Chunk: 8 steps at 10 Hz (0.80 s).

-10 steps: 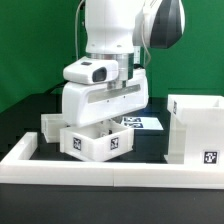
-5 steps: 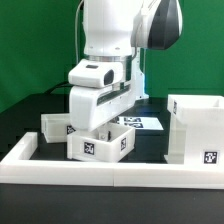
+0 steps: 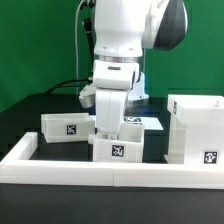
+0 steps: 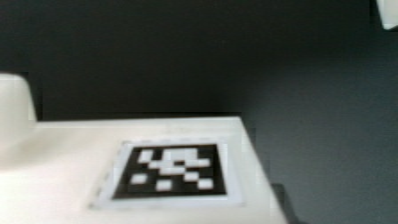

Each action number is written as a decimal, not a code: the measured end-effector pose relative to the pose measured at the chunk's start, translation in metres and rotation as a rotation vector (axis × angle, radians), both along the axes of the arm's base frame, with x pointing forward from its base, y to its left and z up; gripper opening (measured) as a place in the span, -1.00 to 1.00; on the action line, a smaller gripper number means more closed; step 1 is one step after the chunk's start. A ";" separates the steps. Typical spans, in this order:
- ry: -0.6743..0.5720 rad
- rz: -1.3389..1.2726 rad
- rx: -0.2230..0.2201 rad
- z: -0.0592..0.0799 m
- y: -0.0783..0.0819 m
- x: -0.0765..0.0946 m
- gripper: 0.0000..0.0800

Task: Assemble drawer

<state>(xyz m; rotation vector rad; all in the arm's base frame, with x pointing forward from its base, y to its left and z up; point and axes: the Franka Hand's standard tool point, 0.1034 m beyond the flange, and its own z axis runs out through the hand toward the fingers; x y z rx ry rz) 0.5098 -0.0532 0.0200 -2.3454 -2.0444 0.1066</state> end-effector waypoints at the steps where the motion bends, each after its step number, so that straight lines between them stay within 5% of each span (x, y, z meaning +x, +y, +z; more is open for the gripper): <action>1: 0.001 -0.003 0.000 0.000 -0.001 -0.001 -0.90; 6: -0.034 0.065 -0.002 -0.001 0.035 0.015 -0.90; 8: -0.032 0.058 -0.003 -0.002 0.031 0.014 -0.90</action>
Offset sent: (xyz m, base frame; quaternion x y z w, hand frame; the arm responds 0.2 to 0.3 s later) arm 0.0248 0.0326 0.0049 0.0025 -0.0145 -0.0552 0.9984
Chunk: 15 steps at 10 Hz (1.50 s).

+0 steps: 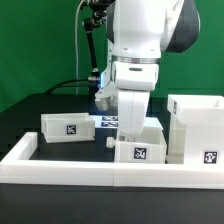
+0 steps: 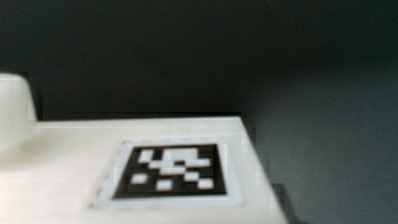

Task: Assemble drawer

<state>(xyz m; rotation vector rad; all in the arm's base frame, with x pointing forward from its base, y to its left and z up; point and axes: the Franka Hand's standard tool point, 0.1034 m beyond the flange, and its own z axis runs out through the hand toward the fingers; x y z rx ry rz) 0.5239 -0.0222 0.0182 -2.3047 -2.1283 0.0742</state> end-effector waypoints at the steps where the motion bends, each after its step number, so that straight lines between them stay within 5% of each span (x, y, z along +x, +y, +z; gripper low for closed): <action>1: -0.002 0.000 0.000 -0.001 0.000 0.000 -0.90; 10: -0.038 0.033 -0.003 -0.008 0.004 0.004 -0.90; 15: -0.044 0.094 -0.014 -0.006 0.020 0.022 -0.90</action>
Offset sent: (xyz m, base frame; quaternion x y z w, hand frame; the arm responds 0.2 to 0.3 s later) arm 0.0123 0.0135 -0.0026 -0.0052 0.0043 -0.0591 0.9982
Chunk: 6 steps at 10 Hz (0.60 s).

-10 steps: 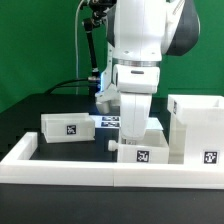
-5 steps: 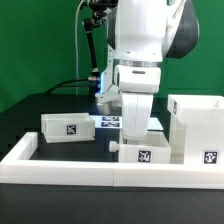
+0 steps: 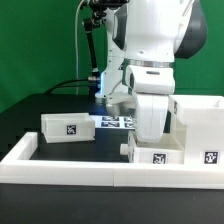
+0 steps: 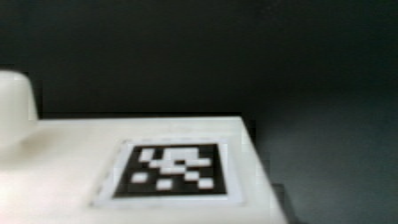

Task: Assemble drawer

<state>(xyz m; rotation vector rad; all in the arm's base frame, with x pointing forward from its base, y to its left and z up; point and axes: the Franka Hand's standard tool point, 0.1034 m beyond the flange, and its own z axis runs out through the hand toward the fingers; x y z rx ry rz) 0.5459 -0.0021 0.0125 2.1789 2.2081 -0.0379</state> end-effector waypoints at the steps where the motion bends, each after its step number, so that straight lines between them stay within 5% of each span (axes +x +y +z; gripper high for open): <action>1: 0.002 -0.003 0.000 -0.001 -0.002 -0.001 -0.90; 6: 0.003 -0.017 0.003 -0.002 0.006 -0.002 -0.90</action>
Offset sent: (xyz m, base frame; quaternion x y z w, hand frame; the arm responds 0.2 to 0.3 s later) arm 0.0000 0.0000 0.0000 0.0000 0.0000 0.0000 1.0000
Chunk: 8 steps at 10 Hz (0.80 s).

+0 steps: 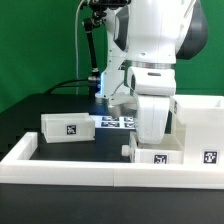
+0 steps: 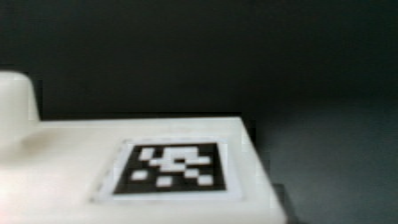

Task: Assemble drawer

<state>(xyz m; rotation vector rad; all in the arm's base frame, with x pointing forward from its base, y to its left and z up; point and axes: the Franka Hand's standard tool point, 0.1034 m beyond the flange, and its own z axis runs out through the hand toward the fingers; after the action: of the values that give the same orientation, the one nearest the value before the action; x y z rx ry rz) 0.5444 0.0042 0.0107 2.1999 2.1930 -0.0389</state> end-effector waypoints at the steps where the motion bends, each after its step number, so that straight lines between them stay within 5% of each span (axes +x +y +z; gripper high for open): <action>1: 0.001 -0.008 0.001 0.000 0.003 0.000 -0.90; 8: -0.003 -0.043 -0.004 -0.002 0.002 -0.001 -0.90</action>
Offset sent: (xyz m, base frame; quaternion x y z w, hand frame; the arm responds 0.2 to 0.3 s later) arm 0.0053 0.0201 -0.0054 -0.0212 -0.0066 -0.0434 0.9988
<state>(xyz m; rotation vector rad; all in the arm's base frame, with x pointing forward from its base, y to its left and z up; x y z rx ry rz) 0.5433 0.0060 0.0085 2.2438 2.1414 -0.0404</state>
